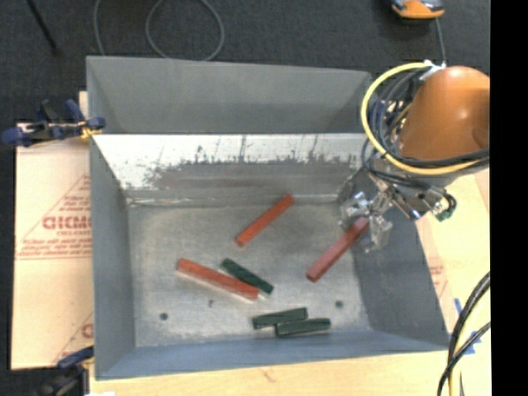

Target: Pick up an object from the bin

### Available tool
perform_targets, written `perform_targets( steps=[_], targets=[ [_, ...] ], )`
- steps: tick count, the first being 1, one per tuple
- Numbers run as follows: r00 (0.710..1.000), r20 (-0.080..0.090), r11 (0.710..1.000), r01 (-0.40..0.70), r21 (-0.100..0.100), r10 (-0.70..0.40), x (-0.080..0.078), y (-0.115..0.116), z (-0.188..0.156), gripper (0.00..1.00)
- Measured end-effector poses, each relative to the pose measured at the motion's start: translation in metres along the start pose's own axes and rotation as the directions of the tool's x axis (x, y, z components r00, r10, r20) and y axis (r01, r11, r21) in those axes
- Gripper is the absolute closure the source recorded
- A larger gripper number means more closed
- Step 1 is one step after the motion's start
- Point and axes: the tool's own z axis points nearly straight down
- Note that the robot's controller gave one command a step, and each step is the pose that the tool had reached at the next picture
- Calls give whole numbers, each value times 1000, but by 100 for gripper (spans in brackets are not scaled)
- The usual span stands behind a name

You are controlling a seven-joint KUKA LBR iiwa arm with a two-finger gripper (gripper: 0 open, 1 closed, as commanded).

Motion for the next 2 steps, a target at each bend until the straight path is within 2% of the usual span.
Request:
perform_targets(
  steps=[1,2],
  targets=[
    [997,4,997,74,5,-74,-17,-65,-206,100],
    [915,-2,915,404,-10,-404,2,-42,-101,100]
  ],
)
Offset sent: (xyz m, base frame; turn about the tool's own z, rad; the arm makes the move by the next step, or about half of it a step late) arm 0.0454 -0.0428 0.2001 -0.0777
